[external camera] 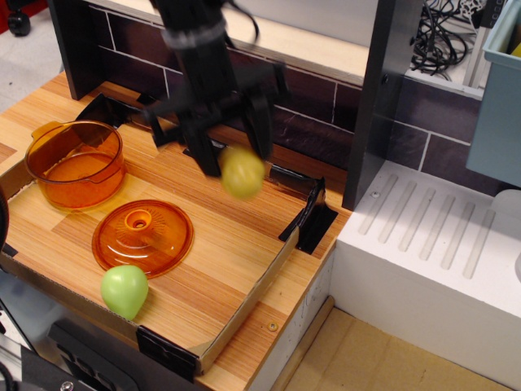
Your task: Put potato in pot
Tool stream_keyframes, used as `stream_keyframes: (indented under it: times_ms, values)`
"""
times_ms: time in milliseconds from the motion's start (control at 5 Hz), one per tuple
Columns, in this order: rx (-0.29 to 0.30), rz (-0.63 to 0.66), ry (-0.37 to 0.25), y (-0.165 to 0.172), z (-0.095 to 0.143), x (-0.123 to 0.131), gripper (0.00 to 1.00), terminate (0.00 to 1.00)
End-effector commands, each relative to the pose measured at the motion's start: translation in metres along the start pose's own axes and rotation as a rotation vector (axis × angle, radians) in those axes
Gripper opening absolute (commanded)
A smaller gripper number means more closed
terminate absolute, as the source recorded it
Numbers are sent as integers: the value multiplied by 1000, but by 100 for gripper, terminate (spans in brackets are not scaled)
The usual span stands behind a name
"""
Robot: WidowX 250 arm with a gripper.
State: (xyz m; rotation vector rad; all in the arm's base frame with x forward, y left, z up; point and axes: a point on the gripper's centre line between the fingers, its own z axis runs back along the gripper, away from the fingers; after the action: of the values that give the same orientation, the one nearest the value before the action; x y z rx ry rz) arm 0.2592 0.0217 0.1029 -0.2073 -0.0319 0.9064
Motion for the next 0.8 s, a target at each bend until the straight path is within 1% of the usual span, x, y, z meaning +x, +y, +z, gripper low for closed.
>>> stream_keyframes:
  times_ms: [0, 200, 400, 600]
  values:
    - [-40, -1, -26, 26, 68, 46, 0, 0]
    - [-46, 16, -26, 47, 81, 67, 0, 0]
    - [-29, 24, -45, 69, 78, 89, 0, 0]
    - [-12, 30, -78, 86, 71, 105, 0, 0]
